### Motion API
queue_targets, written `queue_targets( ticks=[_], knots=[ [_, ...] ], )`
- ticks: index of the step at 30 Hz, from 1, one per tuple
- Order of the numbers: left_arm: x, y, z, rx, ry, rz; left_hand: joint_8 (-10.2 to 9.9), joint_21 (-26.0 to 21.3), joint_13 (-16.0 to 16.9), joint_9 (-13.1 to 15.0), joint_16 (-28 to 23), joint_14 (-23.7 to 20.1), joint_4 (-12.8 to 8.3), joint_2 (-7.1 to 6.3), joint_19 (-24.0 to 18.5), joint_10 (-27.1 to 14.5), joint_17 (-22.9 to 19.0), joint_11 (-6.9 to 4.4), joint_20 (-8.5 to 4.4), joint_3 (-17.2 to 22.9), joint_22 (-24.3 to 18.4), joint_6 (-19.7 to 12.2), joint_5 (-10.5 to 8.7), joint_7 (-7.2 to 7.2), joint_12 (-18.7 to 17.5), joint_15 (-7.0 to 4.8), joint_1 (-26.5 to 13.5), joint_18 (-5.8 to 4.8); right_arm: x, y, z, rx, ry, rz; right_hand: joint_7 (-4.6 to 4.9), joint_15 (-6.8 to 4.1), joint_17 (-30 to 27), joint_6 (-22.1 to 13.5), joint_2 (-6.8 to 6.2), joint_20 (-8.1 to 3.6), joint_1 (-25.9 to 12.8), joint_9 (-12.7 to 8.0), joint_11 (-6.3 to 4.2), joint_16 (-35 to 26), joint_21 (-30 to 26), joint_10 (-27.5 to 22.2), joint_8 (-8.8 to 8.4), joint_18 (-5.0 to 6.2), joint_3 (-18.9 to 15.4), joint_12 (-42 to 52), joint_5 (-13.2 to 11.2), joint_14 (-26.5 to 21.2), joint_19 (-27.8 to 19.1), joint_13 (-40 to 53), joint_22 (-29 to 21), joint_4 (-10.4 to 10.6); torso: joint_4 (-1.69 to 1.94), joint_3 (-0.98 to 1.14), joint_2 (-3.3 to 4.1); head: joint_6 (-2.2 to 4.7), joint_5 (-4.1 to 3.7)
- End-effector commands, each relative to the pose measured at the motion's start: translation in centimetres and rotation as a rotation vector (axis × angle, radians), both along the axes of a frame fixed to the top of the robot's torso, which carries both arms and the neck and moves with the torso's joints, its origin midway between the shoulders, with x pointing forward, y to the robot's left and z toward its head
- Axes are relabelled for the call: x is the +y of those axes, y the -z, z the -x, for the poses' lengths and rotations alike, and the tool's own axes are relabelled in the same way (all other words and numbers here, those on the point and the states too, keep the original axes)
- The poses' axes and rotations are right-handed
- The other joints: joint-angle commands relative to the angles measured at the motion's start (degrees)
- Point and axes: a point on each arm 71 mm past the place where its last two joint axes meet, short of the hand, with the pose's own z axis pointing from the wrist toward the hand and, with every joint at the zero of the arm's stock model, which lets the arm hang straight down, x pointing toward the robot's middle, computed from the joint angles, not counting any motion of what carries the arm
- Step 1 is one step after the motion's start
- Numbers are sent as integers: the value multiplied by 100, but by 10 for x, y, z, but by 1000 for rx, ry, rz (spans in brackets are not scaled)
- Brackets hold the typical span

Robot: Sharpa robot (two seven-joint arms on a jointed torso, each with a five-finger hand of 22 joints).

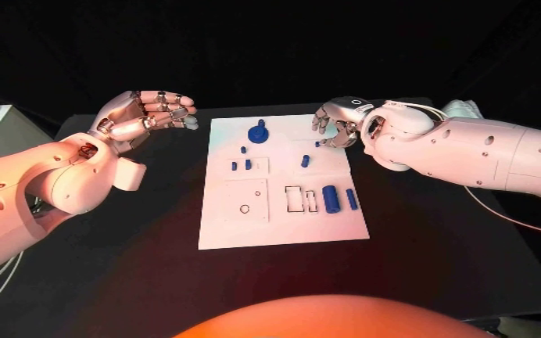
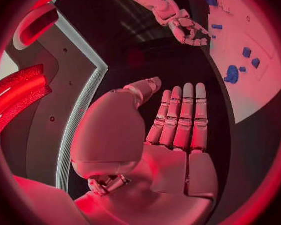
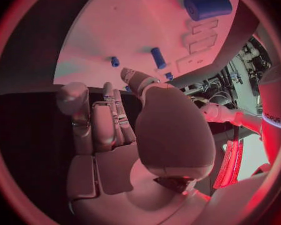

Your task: Assemble the parts on the task board

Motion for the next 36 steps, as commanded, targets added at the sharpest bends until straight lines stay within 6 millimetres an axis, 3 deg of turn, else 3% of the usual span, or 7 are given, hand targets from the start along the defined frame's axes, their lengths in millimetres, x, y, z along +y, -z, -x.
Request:
queue_targets(
  ticks=[1,5,10,13,18,23,36],
  knots=[
    [0,-4,3,-3,18,73,-31,-74,1,-12,-97,-18,22,1,66,52,-6,-9,18,-9,-60,46,26,16,-71,14,62,23,1,6,2,25,-5,80,-4,40,22,19,-5,32,-15,-4,8,54,43,-31,-19,-77,-54,-23,-29,81,3,-21,23,-4,-2,8,-2,4,-20],
    [1,-5,5,-1,14,79,-47,-117,3,-28,-156,72,8,12,174,68,20,-15,1,-21,-111,46,24,62,-154,-1,85,33,2,10,2,28,1,93,-19,37,53,64,21,27,1,-1,-2,90,119,-2,-18,-83,-71,-15,-18,97,18,-43,59,0,-3,9,-3,17,-52],
    [2,-5,6,0,10,81,-59,-143,5,-41,-188,143,-1,17,249,62,47,-16,-15,-42,-142,44,24,111,-206,-11,95,33,4,14,2,20,6,98,-143,-78,122,233,103,-54,49,4,-107,182,305,76,-28,-94,45,-58,-26,153,64,-170,157,55,-3,18,2,31,-67],
    [2,-5,7,1,6,81,-75,-158,7,-54,-199,206,-11,25,301,55,72,-11,-30,-56,-162,31,26,150,-237,-21,108,33,8,17,1,15,6,95,-169,-99,138,311,143,-81,71,7,-130,208,360,143,-39,-104,155,-86,-75,174,81,-239,190,80,-4,25,4,25,-57],
    [3,-5,7,3,0,81,-81,-164,10,-60,-204,240,-20,37,333,60,88,-6,-40,-60,-171,29,27,169,-245,-25,121,33,13,21,0,14,6,93,-199,-100,151,460,328,-98,144,24,-153,245,451,298,-68,-119,575,-159,-488,200,101,-396,255,108,5,26,4,8,-61],
    [4,-5,7,6,-5,80,-91,-167,13,-71,-200,305,-29,48,381,60,117,1,-55,-73,-181,24,27,189,-256,-34,133,32,15,24,-2,12,11,93,-200,-92,151,535,381,-100,128,51,-164,262,522,392,-76,-130,794,-199,-612,207,113,-482,303,89,-2,24,5,-10,-52],
    [7,-4,6,14,-16,75,-96,-157,16,-81,-171,405,-37,63,444,66,157,-2,-76,-94,-183,28,27,192,-262,-54,140,33,18,28,-4,25,16,108,-189,-84,176,625,423,-95,103,94,-161,295,628,496,-46,-146,901,-211,-627,216,136,-530,358,54,-11,23,-4,-58,-58]
  ],
)
